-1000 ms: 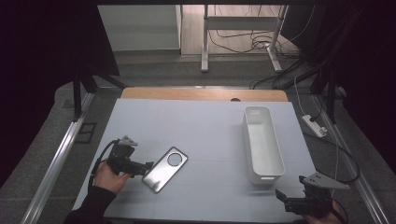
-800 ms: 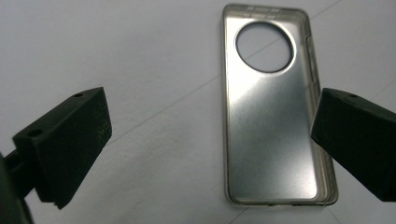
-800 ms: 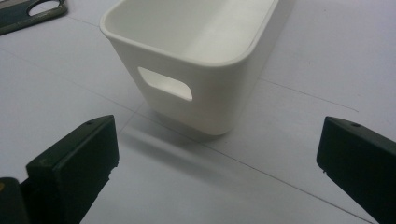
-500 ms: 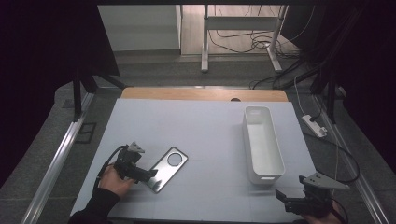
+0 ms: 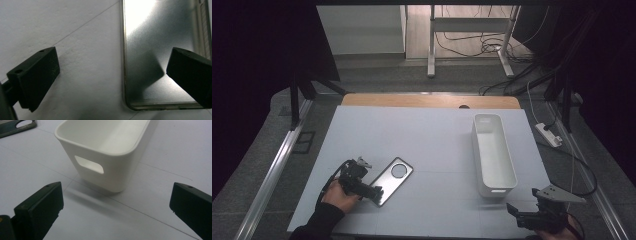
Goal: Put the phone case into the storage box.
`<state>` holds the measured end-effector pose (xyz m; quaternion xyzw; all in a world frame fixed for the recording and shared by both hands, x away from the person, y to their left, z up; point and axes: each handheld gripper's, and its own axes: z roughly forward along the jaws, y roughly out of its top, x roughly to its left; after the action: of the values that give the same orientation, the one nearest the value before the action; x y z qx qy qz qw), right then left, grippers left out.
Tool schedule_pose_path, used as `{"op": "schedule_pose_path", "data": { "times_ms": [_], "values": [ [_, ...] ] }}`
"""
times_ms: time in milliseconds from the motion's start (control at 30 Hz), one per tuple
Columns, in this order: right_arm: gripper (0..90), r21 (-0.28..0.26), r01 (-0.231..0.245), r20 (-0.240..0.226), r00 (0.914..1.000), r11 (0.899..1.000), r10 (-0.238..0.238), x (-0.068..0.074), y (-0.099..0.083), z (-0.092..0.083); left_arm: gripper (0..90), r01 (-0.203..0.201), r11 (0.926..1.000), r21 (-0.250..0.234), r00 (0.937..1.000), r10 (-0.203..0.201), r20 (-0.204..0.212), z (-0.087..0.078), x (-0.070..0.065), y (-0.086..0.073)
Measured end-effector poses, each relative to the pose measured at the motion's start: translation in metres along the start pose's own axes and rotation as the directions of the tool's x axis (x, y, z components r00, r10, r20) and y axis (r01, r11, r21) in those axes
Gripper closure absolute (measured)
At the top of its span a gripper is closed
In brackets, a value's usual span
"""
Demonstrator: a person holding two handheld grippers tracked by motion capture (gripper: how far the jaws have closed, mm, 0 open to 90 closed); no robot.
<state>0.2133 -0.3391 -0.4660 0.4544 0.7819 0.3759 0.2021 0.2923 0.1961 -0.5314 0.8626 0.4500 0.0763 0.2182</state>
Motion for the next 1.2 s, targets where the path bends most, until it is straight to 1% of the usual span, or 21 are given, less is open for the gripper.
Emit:
{"op": "schedule_pose_path", "data": {
  "times_ms": [67,100,233,267,367,400,467,533,567,633,667,700,733,767,833,900,933,967,1033,1100,1200],
  "values": [
    [0.0,0.000,0.001,0.000,1.0000,1.000,-0.001,0.000,0.000,0.000,0.0,0.002,1.0000,0.006,1.0000,-0.002,0.004,0.002,-0.001,0.000],
    [0.0,0.000,0.001,0.000,1.0000,1.000,-0.001,0.000,0.000,0.000,0.0,0.015,0.9999,0.007,0.9999,-0.015,0.003,0.002,0.000,0.000],
    [0.0,0.002,0.002,-0.001,1.0000,1.000,-0.002,0.000,0.000,0.000,1.5,0.030,0.9995,0.010,0.9995,-0.029,-0.006,0.001,-0.001,0.001],
    [0.0,0.003,0.003,-0.001,1.0000,1.000,-0.003,0.000,0.000,0.000,8.5,0.038,0.9992,0.006,0.9992,-0.038,-0.012,-0.002,0.000,0.001],
    [0.0,0.001,0.000,-0.001,1.0000,1.000,0.000,0.000,0.000,0.000,21.3,0.038,0.9993,0.006,0.9992,-0.038,-0.011,-0.005,0.001,0.001],
    [0.0,0.002,0.000,-0.001,1.0000,1.000,0.000,0.000,0.000,0.000,21.3,0.042,0.9991,0.009,0.9991,-0.042,-0.011,-0.007,0.001,0.001],
    [0.0,0.003,0.000,-0.001,1.0000,1.000,0.000,0.000,0.000,0.000,30.3,0.051,0.9986,0.011,0.9987,-0.051,-0.008,-0.009,0.002,0.001],
    [0.0,0.005,0.001,0.001,1.0000,1.000,-0.001,0.000,0.000,0.000,32.3,0.055,0.9983,0.019,0.9985,-0.055,-0.003,-0.009,0.001,0.002],
    [0.0,0.005,0.001,0.001,1.0000,1.000,-0.001,0.000,0.000,0.000,31.1,0.047,0.9986,0.023,0.9989,-0.047,-0.001,-0.009,0.001,0.003],
    [0.0,0.004,0.000,-0.002,1.0000,1.000,0.000,0.000,0.000,0.000,32.7,0.040,0.9989,0.026,0.9992,-0.040,0.000,-0.009,0.000,0.003],
    [0.0,0.005,-0.001,-0.002,1.0000,1.000,0.001,0.000,0.000,0.000,38.0,0.039,0.9991,0.019,0.9992,-0.039,0.002,-0.011,0.001,0.003],
    [0.0,0.006,-0.002,-0.002,1.0000,1.000,0.002,0.000,0.000,0.001,47.1,0.035,0.9992,0.018,0.9994,-0.035,0.007,-0.012,0.001,0.003],
    [0.0,0.008,-0.001,-0.002,1.0000,1.000,0.001,0.000,0.000,0.000,50.8,0.035,0.9992,0.018,0.9994,-0.035,0.007,-0.012,0.001,0.003],
    [0.0,0.008,-0.001,-0.002,1.0000,1.000,0.001,0.000,0.000,0.000,50.8,0.034,0.9993,0.019,0.9993,-0.034,0.016,-0.012,0.001,0.003],
    [0.0,0.007,-0.001,-0.002,1.0000,1.000,0.001,0.000,0.000,0.001,57.6,0.032,0.9992,0.024,0.9991,-0.032,0.027,-0.012,0.000,0.004],
    [0.0,0.008,-0.001,-0.003,1.0000,1.000,0.001,0.000,0.000,0.001,67.8,0.035,0.9991,0.024,0.9973,-0.036,0.063,-0.012,0.001,0.004],
    [0.0,0.008,0.000,-0.003,1.0000,1.000,0.000,0.000,0.000,0.001,75.8,0.035,0.9991,0.024,0.9958,-0.037,0.083,-0.012,0.001,0.005],
    [0.0,0.008,-0.001,-0.002,1.0000,1.000,0.001,0.000,0.000,0.001,79.7,0.036,0.9991,0.024,0.9949,-0.038,0.094,-0.012,0.001,0.005],
    [0.0,0.010,0.000,-0.001,1.0000,1.000,0.001,0.000,0.000,0.001,82.0,0.046,0.9986,0.026,0.9944,-0.049,0.094,-0.011,0.002,0.005],
    [0.0,0.011,0.000,-0.002,1.0000,1.000,0.000,0.000,0.000,0.001,87.3,0.053,0.9983,0.021,0.9944,-0.055,0.090,-0.011,0.004,0.005],
    [0.0,0.009,-0.001,-0.002,1.0000,1.000,0.001,0.000,0.000,0.001,88.1,0.054,0.9983,0.023,0.9941,-0.056,0.093,-0.011,0.004,0.005]
  ]
}}
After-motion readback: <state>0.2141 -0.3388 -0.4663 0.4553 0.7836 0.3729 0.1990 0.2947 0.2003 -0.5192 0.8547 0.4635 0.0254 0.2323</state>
